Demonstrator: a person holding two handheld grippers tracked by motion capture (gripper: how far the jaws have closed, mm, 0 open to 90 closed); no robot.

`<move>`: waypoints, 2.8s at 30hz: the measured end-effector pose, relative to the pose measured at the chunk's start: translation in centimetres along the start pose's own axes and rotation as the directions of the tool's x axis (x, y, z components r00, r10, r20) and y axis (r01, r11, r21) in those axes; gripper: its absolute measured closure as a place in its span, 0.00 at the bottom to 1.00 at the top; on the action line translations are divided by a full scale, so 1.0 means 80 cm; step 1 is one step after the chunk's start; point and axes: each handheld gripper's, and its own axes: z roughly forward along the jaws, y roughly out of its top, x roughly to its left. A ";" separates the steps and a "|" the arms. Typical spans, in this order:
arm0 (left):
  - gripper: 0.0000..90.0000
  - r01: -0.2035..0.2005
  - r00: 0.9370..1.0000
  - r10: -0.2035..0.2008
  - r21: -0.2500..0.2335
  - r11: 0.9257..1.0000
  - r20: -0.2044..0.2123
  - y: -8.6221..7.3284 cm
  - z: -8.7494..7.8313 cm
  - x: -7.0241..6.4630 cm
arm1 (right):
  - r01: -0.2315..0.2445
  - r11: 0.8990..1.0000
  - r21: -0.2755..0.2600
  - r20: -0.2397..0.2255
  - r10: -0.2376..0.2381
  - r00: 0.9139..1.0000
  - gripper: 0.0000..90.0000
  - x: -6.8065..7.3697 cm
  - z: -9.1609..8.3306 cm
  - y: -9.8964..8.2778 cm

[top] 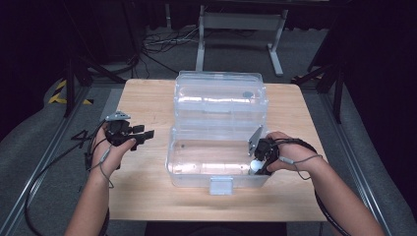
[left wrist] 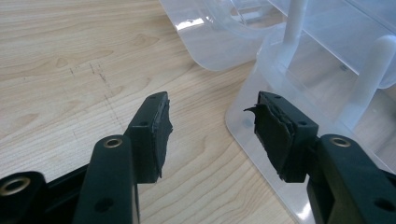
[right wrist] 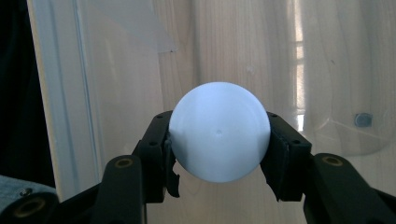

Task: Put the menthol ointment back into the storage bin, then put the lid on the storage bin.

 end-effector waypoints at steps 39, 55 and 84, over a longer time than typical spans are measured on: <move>0.51 -0.001 1.000 0.001 0.006 1.000 0.008 0.000 0.000 -0.001 | 0.007 1.000 0.027 -0.008 -0.007 1.000 0.53 -0.002 0.001 0.003; 0.51 -0.017 1.000 0.017 -0.001 1.000 0.019 0.004 -0.003 -0.009 | -0.021 0.998 -0.066 0.010 0.021 1.000 0.52 0.001 -0.021 -0.003; 0.51 -0.004 1.000 0.004 -0.010 1.000 0.006 -0.005 -0.017 -0.008 | -0.033 0.919 -0.393 0.110 0.083 0.990 0.51 -0.008 -0.099 0.015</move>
